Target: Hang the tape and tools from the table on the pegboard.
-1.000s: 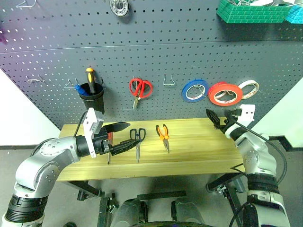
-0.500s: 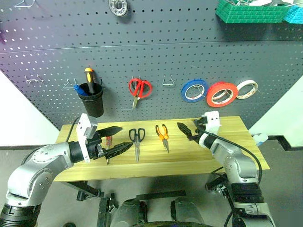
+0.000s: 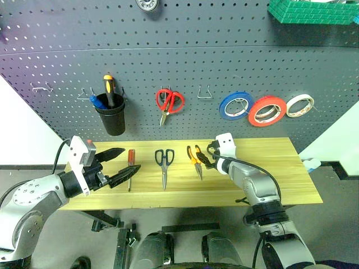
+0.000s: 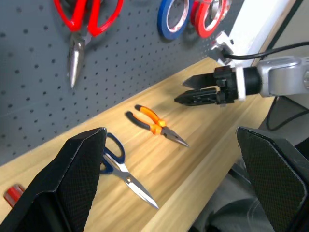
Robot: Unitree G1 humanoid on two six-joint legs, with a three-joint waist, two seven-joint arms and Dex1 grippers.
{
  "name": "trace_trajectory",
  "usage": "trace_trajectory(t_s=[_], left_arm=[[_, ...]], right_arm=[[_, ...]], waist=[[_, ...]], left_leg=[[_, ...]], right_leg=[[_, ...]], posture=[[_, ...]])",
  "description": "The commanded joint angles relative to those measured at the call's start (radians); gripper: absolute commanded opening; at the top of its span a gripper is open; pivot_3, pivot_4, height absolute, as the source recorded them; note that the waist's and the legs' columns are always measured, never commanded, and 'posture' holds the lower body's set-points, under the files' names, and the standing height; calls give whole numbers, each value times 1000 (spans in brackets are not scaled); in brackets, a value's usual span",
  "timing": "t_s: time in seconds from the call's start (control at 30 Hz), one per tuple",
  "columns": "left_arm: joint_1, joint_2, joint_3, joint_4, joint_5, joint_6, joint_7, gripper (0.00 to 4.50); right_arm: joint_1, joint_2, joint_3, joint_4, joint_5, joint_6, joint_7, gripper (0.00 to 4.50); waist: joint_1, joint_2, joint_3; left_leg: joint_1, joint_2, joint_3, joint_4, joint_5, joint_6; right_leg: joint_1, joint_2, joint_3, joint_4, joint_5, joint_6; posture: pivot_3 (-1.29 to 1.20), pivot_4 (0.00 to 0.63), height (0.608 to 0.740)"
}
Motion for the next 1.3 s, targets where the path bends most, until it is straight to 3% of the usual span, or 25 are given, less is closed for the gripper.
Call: trace_trajectory(t_s=[0.03,0.7,1.3], left_arm=[[19,10,46,-53,-29,7,12,4500],[142,50,175,-177,-144,87,66,4500],[198,67,225,-224,-211,104,99,4500]], right_arm=[[-43,27,-18,-6,4,23,-18,4445],[-110,109,-13,110,-50,6,-60,4445],[-176,127,-39,246,-96,-72,-132,4445]], waist=[[0,0,8],[22,-5,98],[23,-6,117]], left_leg=[[0,0,0,0,0,0],[-2,0,0,-3,0,0],[-14,0,-1,-6,0,-1]], right_leg=[[0,0,0,0,0,0],[-3,0,0,-3,0,0],[-11,0,-1,-5,0,0]], posture=[[133,164,740],[220,243,740],[243,254,740]])
